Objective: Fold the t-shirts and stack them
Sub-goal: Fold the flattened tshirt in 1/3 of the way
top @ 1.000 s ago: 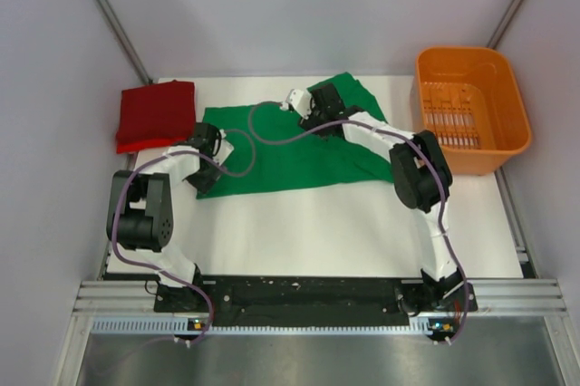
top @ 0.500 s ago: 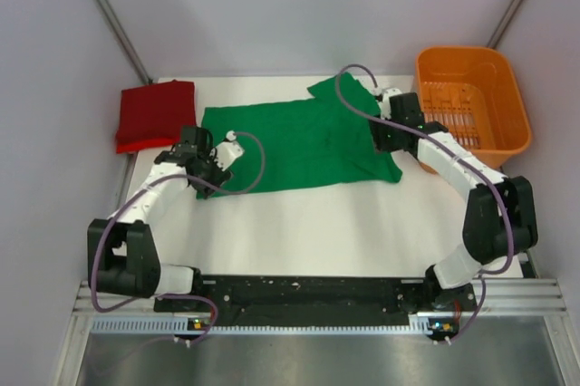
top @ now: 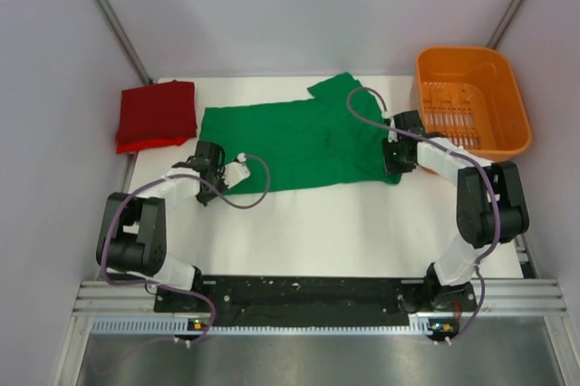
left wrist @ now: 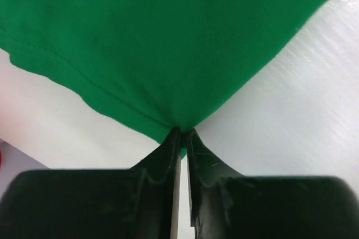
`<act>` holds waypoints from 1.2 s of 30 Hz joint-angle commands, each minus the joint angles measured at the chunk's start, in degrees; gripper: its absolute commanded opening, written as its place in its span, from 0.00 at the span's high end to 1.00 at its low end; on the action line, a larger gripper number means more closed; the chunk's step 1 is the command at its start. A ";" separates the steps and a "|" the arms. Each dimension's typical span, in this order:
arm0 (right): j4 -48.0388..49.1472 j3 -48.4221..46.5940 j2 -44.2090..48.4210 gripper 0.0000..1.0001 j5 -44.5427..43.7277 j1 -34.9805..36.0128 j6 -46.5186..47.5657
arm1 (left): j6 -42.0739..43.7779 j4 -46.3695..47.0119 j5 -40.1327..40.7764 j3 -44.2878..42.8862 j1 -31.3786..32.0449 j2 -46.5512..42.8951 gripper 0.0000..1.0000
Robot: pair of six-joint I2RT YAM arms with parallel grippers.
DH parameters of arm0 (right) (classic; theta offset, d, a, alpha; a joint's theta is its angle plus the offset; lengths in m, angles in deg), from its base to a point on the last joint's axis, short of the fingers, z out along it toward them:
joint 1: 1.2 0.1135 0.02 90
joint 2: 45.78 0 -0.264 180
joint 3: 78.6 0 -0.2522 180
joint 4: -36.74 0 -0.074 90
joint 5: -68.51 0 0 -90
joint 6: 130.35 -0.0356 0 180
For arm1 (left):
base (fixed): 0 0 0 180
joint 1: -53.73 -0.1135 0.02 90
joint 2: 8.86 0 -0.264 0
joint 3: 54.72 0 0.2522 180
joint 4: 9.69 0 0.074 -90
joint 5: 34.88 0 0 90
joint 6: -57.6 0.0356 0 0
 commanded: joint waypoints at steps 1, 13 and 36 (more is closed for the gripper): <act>2.30 -1.35 -1.59 0.85 0.57 -1.53 -0.80 | 0.93 4.06 4.25 1.38 0.10 1.96 1.00; 1.86 -4.87 -2.56 1.00 -4.28 -2.33 0.08 | 3.65 9.96 12.34 4.72 0.01 2.22 1.00; 2.56 -1.89 -2.38 0.68 15.07 -1.71 -5.11 | 2.51 9.08 13.05 3.32 0.01 3.71 1.00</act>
